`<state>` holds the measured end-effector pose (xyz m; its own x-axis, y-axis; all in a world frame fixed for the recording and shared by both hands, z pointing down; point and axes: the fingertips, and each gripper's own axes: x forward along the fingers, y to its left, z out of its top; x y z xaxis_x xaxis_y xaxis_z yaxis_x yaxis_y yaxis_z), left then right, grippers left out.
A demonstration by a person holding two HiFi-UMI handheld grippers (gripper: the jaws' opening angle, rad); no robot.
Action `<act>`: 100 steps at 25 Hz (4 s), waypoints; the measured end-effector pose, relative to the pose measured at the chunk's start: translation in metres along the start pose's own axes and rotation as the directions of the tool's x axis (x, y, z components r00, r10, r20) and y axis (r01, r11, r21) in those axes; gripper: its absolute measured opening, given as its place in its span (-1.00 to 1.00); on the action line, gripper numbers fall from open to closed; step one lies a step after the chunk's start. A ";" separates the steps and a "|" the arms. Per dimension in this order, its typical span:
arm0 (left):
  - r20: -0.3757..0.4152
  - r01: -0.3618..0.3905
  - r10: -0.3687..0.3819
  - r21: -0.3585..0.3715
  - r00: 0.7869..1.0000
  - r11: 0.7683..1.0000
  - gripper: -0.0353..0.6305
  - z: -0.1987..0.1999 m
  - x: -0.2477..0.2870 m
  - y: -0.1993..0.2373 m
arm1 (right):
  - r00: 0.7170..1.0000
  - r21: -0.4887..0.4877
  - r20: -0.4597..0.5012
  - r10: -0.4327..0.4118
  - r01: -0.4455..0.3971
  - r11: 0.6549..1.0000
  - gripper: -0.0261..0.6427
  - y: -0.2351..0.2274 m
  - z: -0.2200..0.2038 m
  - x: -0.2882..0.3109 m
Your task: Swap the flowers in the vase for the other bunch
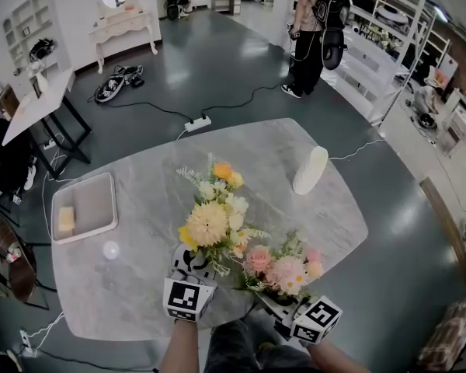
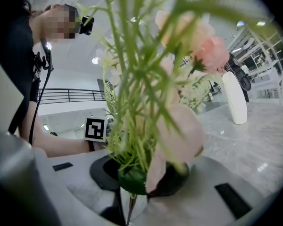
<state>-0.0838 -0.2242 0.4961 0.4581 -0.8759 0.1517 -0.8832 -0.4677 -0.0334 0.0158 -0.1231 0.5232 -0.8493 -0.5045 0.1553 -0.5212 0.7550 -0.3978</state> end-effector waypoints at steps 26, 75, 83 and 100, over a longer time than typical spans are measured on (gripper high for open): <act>0.112 -0.129 0.140 -0.095 0.984 0.987 -0.70 0.053 -0.036 0.034 | 0.996 -0.012 0.031 0.079 -0.079 0.997 -0.64 0.019 0.028 0.007; 0.162 -0.215 0.242 -0.163 0.957 0.963 -0.71 0.091 -0.079 0.068 | 0.988 -0.052 0.037 0.152 -0.150 0.987 -0.64 0.030 0.068 0.033; 0.140 -0.275 0.300 -0.170 0.944 0.946 -0.72 0.087 -0.094 0.070 | 0.980 -0.056 0.028 0.196 -0.194 0.979 -0.64 0.033 0.071 0.035; 0.105 -0.337 0.359 -0.183 0.927 0.924 -0.72 0.059 -0.119 0.081 | 0.967 -0.119 0.067 0.246 -0.237 0.964 -0.64 0.035 0.108 0.066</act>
<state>-0.2039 -0.1652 0.4168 0.1184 -0.9927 0.0250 -0.9884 -0.1154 0.0992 -0.0494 -0.1752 0.4221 -0.9439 -0.3302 -0.0088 -0.3110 0.8973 -0.3133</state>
